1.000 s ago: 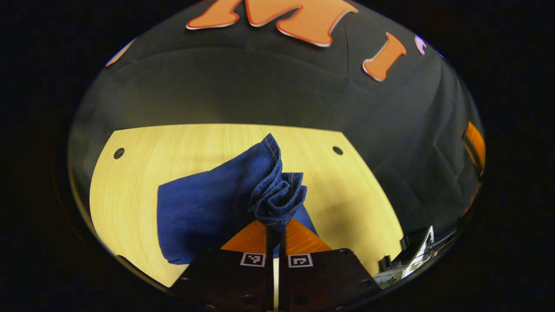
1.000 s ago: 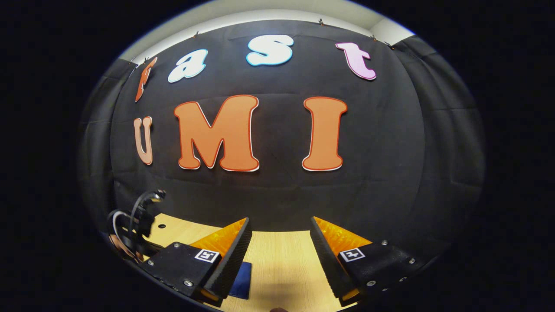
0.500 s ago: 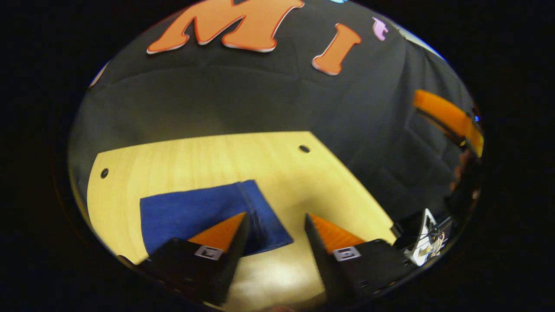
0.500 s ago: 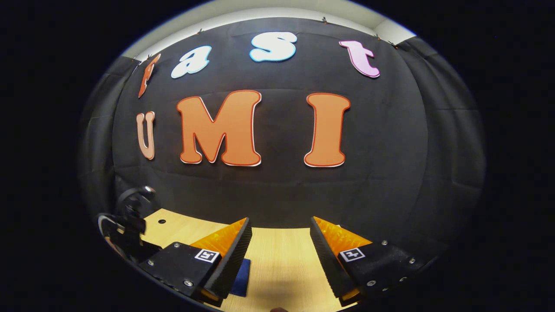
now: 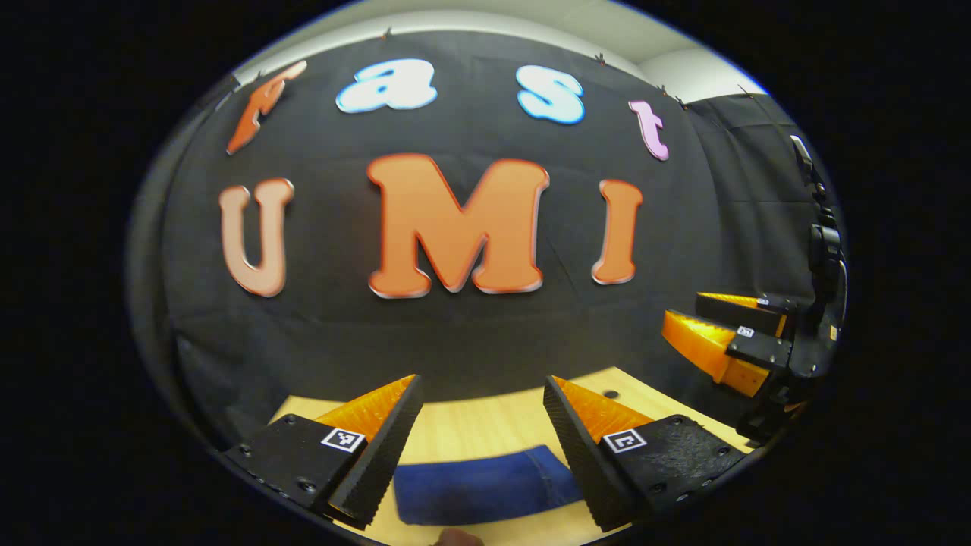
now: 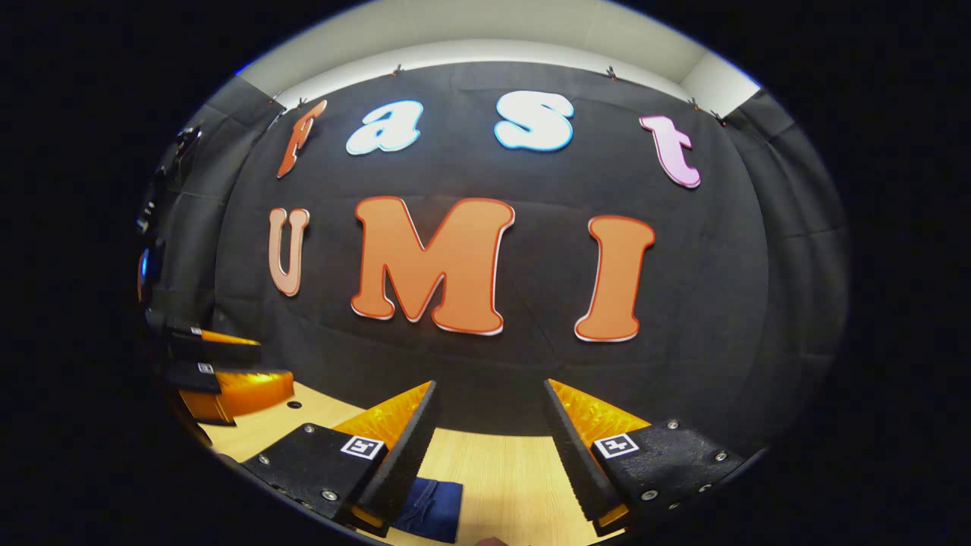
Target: Grasp the waist and the cuffs of the jeans and fold them to make the two legs overlap; first hold the waist and fold one-third of the jeans toward the cuffs, then hold the cuffs and fold the remaining one-third in the same direction to finish folding.
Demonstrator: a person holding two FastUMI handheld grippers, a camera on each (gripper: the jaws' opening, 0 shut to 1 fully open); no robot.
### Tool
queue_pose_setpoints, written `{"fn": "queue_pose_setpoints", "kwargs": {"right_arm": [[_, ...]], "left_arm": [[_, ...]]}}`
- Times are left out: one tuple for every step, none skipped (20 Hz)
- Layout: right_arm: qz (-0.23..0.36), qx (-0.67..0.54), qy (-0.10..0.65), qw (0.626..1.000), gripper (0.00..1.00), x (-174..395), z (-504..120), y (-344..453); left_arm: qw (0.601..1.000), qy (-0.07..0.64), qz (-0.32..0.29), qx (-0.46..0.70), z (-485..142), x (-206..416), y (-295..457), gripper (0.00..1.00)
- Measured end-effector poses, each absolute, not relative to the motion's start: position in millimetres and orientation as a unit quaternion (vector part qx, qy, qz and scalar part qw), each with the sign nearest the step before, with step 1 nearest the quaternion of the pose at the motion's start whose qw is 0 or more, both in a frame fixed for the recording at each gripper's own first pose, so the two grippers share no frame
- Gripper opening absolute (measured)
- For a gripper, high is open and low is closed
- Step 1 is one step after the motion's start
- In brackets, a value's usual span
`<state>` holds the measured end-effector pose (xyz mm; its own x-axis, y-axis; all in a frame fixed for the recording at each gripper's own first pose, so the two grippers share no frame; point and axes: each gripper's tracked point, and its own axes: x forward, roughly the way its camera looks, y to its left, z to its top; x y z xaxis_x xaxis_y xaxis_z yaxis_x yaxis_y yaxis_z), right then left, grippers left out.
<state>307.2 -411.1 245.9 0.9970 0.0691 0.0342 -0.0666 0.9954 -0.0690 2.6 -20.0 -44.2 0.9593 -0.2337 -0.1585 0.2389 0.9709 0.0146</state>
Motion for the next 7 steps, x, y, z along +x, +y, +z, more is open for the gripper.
{"fn": "queue_pose_setpoints", "kwargs": {"right_arm": [[0.039, -0.034, -0.026, 0.998, 0.86, 306.3, 246.7, -402.9], [0.044, -0.035, -0.030, 0.998, 0.85, 305.8, 245.3, -395.8], [0.050, -0.037, -0.028, 0.998, 0.86, 305.3, 240.8, -388.2], [0.053, -0.039, -0.024, 0.998, 0.86, 303.9, 233.3, -383.1], [0.056, -0.040, -0.017, 0.997, 0.86, 302.4, 226.1, -376.7], [0.056, -0.038, -0.012, 0.998, 0.86, 300.1, 220.4, -373.0], [0.060, -0.032, -0.008, 0.998, 0.83, 298.3, 215.8, -369.9]], "left_arm": [[0.994, 0.053, -0.099, 0.019, -27.2, 0.1, -5.5, 0.98], [0.996, 0.026, -0.082, 0.017, -12.4, -4.3, 1.1, 0.98], [0.998, -0.010, -0.065, 0.007, 5.4, -7.2, 10.1, 0.96], [0.998, -0.043, -0.053, -0.002, 22.6, -6.7, 17.1, 0.96], [0.998, -0.057, -0.040, -0.006, 28.1, -10.4, 19.9, 0.96], [0.998, -0.052, -0.030, -0.009, 22.6, -13.4, 20.7, 0.96], [0.999, -0.034, -0.021, -0.015, 14.9, -14.8, 21.7, 0.96]]}}
